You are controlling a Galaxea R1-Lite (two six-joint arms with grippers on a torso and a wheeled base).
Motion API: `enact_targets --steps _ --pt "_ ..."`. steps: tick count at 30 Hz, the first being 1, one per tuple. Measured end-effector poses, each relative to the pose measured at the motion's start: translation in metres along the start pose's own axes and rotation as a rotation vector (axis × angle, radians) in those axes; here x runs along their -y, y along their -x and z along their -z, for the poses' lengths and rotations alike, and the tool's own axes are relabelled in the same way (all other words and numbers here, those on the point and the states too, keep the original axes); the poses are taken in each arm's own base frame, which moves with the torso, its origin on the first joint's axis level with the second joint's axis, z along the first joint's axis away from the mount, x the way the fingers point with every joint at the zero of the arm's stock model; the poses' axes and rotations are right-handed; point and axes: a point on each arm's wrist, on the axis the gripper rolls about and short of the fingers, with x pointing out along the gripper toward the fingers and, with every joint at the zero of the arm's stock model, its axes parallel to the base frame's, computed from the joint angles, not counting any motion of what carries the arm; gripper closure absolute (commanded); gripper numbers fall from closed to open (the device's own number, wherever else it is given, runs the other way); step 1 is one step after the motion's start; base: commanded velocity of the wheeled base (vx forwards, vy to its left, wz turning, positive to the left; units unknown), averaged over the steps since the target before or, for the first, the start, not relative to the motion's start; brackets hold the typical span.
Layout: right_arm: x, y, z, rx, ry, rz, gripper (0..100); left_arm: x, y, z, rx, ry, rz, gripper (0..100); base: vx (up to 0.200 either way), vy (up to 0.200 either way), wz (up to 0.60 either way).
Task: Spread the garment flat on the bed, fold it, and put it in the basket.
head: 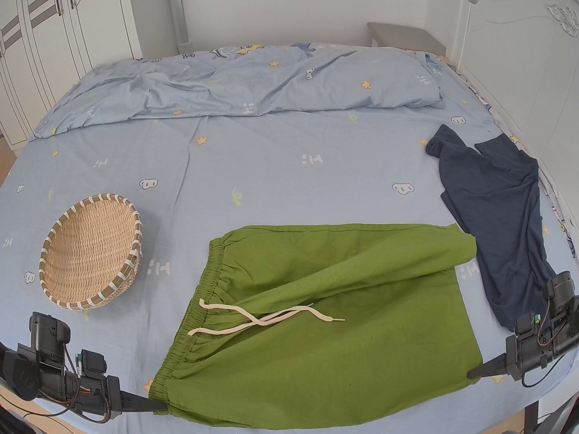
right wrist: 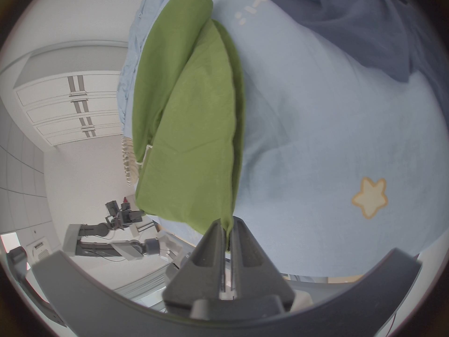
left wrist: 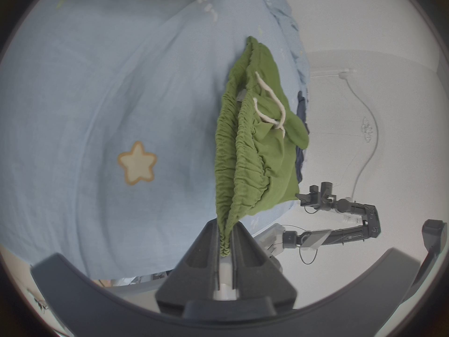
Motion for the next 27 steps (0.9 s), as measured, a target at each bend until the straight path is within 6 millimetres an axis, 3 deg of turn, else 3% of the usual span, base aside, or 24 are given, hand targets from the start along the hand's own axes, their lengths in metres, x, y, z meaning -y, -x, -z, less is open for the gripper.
enact_targets --steps 6,13,27 --pt "0.005 -0.003 0.023 0.004 0.028 0.038 100 -0.004 0.006 0.002 -0.011 -0.005 -0.067 100 0.0 0.0 0.0" --pt "0.007 -0.006 0.036 -0.003 0.053 0.072 100 -0.007 0.007 0.005 -0.024 -0.031 -0.122 100 0.0 0.0 0.0" --pt "0.013 -0.019 0.042 -0.004 0.119 0.12 100 -0.011 0.007 0.02 -0.159 -0.065 -0.212 100 0.0 0.0 0.0"
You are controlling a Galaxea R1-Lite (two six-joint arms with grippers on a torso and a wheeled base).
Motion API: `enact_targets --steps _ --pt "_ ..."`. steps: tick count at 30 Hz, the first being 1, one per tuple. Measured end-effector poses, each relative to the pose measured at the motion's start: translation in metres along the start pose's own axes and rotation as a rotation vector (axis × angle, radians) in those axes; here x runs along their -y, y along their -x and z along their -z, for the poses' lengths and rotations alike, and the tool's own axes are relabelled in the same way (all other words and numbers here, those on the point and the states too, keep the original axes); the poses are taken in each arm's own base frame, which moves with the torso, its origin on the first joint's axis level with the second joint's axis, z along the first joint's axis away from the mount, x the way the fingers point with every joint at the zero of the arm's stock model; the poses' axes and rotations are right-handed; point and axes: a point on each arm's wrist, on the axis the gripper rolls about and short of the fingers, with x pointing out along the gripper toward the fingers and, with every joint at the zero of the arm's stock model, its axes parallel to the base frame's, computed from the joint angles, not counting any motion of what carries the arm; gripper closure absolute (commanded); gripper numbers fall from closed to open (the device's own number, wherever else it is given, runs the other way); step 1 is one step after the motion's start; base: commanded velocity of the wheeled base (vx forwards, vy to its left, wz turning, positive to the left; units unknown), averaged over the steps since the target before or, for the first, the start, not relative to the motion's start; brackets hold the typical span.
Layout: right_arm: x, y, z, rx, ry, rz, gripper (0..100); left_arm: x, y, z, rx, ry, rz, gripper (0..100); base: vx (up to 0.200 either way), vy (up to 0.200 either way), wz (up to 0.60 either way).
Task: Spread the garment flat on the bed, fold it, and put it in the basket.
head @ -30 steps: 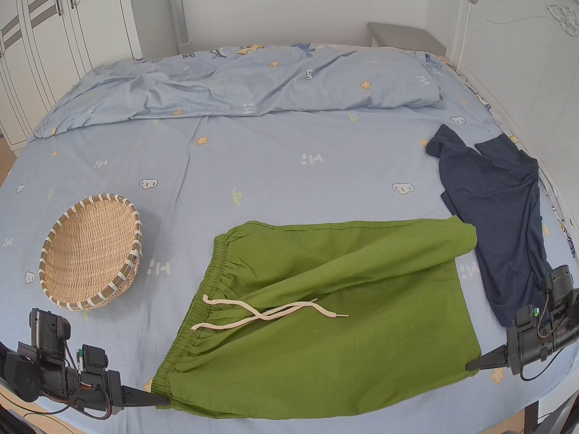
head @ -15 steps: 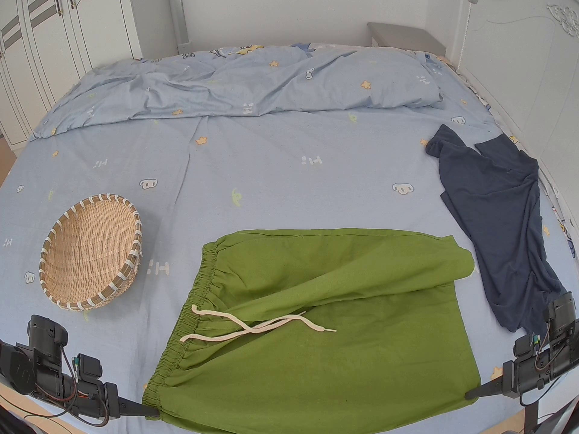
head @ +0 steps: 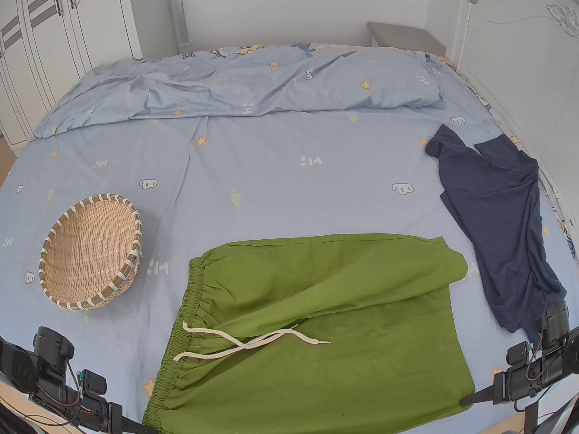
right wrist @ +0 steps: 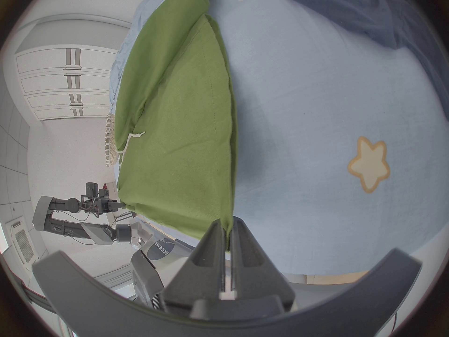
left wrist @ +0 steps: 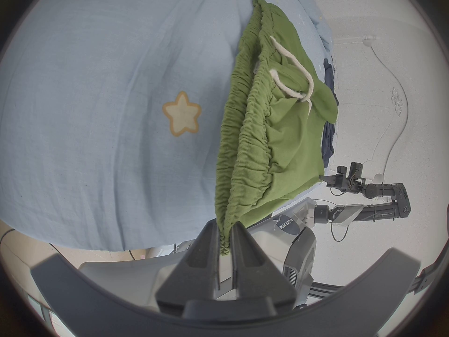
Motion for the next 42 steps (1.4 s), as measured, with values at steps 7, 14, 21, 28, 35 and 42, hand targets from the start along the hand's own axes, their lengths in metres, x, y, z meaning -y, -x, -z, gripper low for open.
enact_targets --steps 7,14,21,28,35,42 --pt "0.003 -0.003 0.0 -0.01 -0.013 0.003 100 -0.003 -0.004 -0.002 -0.031 -0.01 -0.01 100 0.0 0.0 0.0" --pt "0.004 -0.004 0.0 -0.017 -0.02 0.007 0 -0.004 -0.005 -0.003 -0.043 -0.006 -0.011 0 0.0 0.0 0.0" --pt "0.004 -0.003 0.001 -0.014 -0.021 0.001 0 -0.003 -0.004 -0.002 -0.042 -0.001 -0.005 0 0.0 0.0 0.0" --pt "0.003 0.001 0.001 0.014 -0.017 -0.002 0 -0.001 0.0 -0.003 -0.008 0.006 -0.006 0 0.0 0.0 0.0" --pt "-0.007 0.019 -0.009 0.16 0.056 -0.004 0 0.019 0.021 -0.02 0.075 0.037 0.007 0 0.0 0.0 0.0" --pt "-0.034 0.055 -0.048 0.363 0.187 -0.013 0 0.066 0.056 -0.072 0.25 -0.079 0.063 0 0.0 0.0 0.0"
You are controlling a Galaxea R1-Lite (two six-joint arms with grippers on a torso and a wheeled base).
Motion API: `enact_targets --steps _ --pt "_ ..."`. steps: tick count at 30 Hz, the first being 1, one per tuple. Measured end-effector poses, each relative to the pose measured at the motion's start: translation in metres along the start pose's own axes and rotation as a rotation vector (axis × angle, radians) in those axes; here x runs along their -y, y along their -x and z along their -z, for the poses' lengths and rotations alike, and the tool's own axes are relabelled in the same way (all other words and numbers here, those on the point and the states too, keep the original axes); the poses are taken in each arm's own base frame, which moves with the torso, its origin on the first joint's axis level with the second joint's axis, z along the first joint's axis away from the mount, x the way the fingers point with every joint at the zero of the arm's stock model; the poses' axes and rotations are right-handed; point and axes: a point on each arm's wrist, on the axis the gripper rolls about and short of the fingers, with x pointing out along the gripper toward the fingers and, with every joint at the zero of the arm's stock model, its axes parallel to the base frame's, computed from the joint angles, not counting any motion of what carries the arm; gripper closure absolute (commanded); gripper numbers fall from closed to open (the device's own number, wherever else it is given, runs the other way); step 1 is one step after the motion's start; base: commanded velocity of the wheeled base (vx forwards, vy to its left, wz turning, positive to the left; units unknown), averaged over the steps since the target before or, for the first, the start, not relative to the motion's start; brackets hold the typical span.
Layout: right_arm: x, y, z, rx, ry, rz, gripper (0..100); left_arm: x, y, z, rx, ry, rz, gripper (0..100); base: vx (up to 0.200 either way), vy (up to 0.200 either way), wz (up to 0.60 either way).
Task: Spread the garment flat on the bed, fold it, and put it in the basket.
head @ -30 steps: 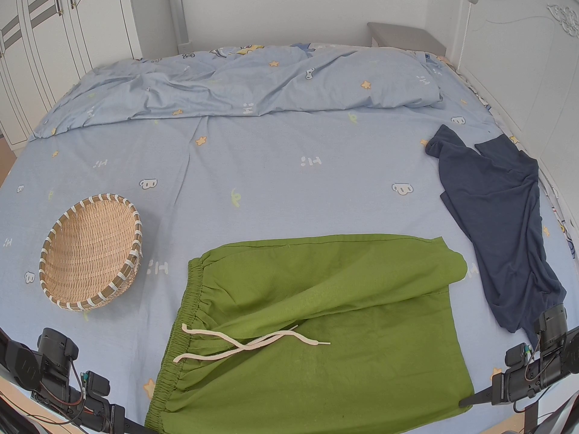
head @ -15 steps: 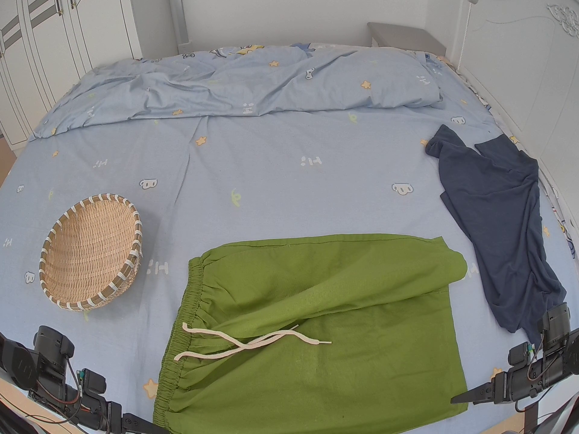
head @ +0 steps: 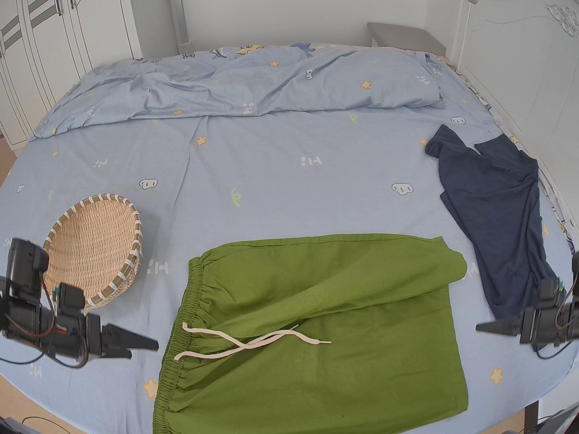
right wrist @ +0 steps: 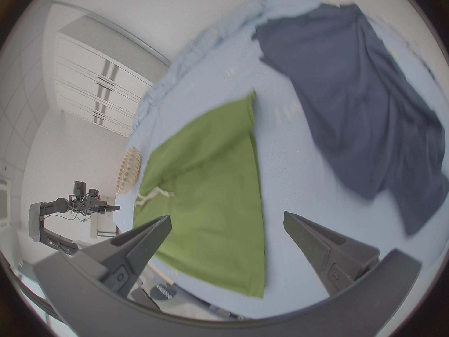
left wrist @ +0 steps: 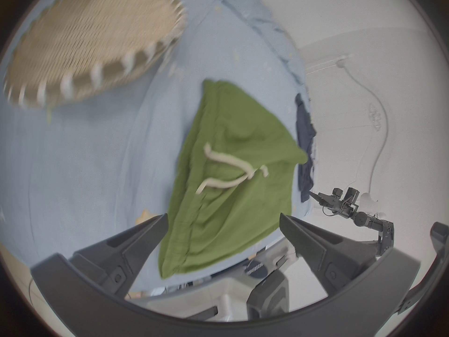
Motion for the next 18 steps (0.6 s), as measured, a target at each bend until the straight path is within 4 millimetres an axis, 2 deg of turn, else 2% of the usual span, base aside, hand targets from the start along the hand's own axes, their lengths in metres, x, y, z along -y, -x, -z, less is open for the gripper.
enact_targets --steps 5,8,10,14,18 --pt "-0.019 0.017 -0.057 0.153 0.105 -0.016 0 0.026 0.002 -0.039 0.09 -0.063 0.057 0 0.0 0.0 0.0" --pt "-0.03 0.027 -0.093 0.229 0.152 -0.026 0 0.034 -0.007 -0.069 0.124 -0.078 0.085 0 0.0 0.0 0.0" --pt "-0.034 0.03 -0.111 0.259 0.164 -0.032 0 0.036 -0.016 -0.086 0.131 -0.076 0.095 0 0.0 0.0 0.0" --pt "-0.039 0.032 -0.139 0.294 0.163 -0.046 0 0.038 -0.039 -0.127 0.152 -0.086 0.112 0 0.0 0.0 0.0" --pt "-0.04 0.026 -0.153 0.294 0.156 -0.058 0 0.035 -0.062 -0.162 0.181 -0.091 0.096 0 0.0 0.0 0.0"
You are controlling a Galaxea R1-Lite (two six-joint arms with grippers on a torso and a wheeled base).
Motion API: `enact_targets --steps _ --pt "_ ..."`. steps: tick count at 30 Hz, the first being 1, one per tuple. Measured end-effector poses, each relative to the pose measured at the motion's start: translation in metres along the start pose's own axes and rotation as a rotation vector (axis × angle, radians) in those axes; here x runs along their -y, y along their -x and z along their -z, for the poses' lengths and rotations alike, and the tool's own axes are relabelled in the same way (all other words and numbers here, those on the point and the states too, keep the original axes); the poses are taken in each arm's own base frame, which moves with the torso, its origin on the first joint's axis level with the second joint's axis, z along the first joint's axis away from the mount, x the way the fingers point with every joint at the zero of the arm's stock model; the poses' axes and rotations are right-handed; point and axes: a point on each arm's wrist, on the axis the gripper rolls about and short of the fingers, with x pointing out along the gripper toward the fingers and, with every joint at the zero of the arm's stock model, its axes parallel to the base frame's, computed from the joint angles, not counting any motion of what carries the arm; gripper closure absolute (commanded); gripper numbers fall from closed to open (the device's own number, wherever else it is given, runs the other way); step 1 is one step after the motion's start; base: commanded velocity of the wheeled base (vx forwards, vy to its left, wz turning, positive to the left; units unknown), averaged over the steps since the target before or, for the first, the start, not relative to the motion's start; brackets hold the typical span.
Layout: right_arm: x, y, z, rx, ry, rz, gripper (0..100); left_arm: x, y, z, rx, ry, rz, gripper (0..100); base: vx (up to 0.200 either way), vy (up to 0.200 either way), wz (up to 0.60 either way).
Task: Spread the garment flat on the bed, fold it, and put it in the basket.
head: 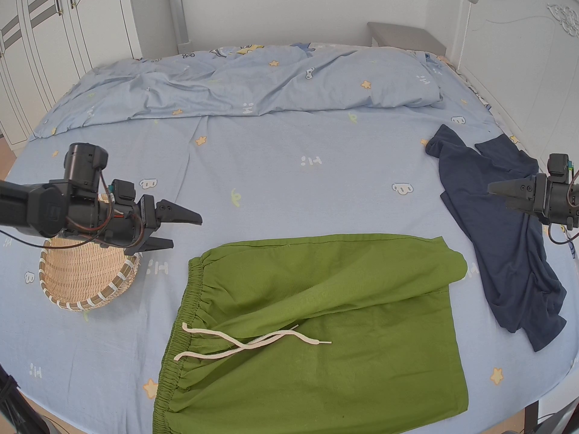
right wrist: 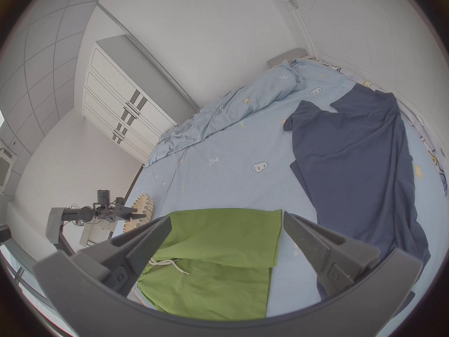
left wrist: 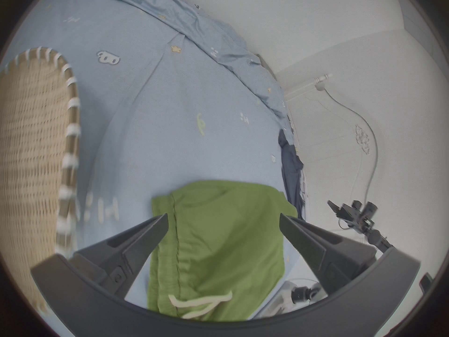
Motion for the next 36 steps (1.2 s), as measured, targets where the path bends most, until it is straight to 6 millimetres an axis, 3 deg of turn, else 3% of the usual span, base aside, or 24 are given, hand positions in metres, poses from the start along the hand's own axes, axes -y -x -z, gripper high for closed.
enact_targets --steps 9,15,34,35,36 --pt "0.004 -0.025 -0.005 -0.035 -0.011 -0.025 0 -0.031 -0.052 -0.031 0.014 0.022 -0.052 0 0.0 0.0 0.0" --pt "0.009 -0.033 -0.001 -0.059 -0.025 -0.029 0 -0.047 -0.073 -0.029 -0.027 0.047 -0.064 0 0.0 0.0 0.0" --pt "0.011 -0.036 0.001 -0.071 -0.035 -0.03 0 -0.063 -0.085 -0.002 -0.119 0.034 -0.066 0 0.0 0.0 0.0" --pt "0.011 -0.036 0.001 -0.071 -0.034 -0.029 0 -0.062 -0.085 -0.001 -0.126 0.035 -0.061 100 0.0 0.0 0.0" --pt "0.011 -0.036 0.001 -0.071 -0.034 -0.029 0 -0.062 -0.086 0.0 -0.132 0.038 -0.058 100 0.0 0.0 0.0"
